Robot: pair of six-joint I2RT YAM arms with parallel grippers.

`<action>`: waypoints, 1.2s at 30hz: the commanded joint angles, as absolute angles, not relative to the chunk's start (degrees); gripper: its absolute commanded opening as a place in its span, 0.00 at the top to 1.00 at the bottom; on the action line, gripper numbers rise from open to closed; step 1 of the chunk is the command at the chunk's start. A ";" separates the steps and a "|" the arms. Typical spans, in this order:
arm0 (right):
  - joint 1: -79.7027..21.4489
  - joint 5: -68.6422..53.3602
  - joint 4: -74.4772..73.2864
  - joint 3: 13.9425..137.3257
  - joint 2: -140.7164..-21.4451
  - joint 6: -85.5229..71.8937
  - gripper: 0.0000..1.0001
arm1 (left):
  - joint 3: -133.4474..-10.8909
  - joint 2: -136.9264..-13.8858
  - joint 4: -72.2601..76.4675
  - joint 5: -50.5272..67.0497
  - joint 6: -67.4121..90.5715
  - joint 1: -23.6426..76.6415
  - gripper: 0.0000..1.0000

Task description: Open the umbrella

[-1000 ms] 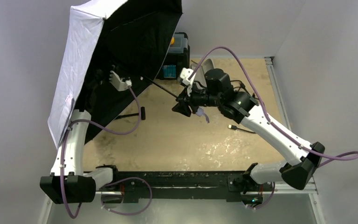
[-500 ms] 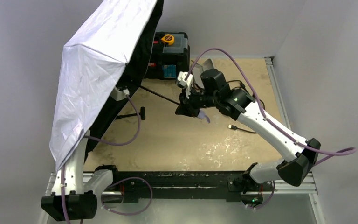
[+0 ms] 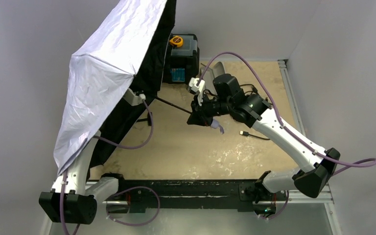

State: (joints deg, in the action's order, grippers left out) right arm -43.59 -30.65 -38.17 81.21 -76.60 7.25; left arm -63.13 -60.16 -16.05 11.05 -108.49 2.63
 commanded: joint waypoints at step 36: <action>-42.60 -30.64 -20.45 76.63 -65.45 1.44 1.00 | -78.71 -60.41 -19.57 17.66 -104.46 1.11 0.31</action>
State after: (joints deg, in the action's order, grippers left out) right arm -43.09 -26.13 -29.19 76.82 -68.71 5.63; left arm -77.43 -64.40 -18.90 20.40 -109.16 -2.33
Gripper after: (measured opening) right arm 0.048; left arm 0.662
